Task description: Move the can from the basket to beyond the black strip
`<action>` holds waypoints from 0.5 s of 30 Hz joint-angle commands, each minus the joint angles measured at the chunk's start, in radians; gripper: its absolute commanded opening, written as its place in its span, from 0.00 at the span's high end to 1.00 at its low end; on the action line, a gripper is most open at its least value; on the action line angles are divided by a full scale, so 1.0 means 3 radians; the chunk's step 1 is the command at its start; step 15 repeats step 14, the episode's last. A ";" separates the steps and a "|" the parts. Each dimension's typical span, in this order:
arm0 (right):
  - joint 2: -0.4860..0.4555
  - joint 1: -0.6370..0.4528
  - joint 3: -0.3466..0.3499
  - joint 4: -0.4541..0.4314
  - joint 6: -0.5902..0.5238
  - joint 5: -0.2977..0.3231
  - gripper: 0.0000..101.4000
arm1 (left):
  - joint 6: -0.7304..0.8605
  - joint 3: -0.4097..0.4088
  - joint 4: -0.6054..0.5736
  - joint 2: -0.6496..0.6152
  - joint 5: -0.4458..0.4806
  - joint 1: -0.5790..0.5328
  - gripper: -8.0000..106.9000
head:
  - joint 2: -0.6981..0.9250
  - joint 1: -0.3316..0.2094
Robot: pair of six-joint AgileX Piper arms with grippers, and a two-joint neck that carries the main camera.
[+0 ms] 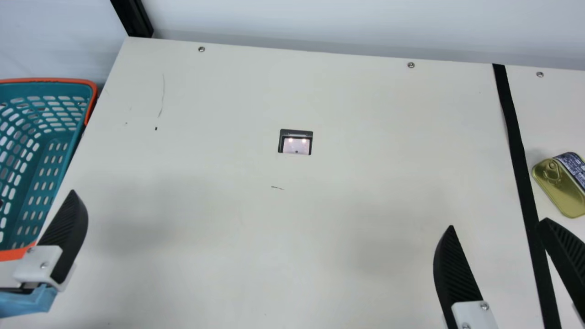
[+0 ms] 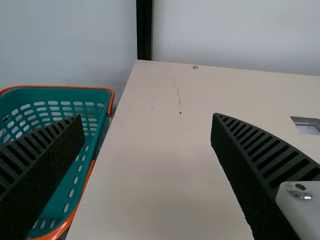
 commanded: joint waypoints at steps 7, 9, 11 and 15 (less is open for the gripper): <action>0.0000 0.0000 0.0000 0.0000 0.0000 0.0000 0.00 | 0.0000 0.0000 0.0000 0.0000 0.0000 0.0000 0.15 | 0.0027 -0.0008; 0.0000 0.0000 0.0000 0.0000 0.0000 0.0000 0.00 | 0.0000 0.0000 0.0000 0.0000 0.0000 0.0000 0.15 | 0.0027 -0.0008; 0.0000 0.0000 0.0000 0.0000 0.0000 0.0000 0.00 | 0.0000 0.0000 0.0000 0.0000 0.0000 0.0000 0.15 | 0.0027 -0.0008; 0.0000 0.0000 0.0000 0.0000 0.0000 0.0000 0.00 | 0.0000 0.0000 0.0000 0.0000 0.0000 0.0000 0.15 | 0.0027 -0.0008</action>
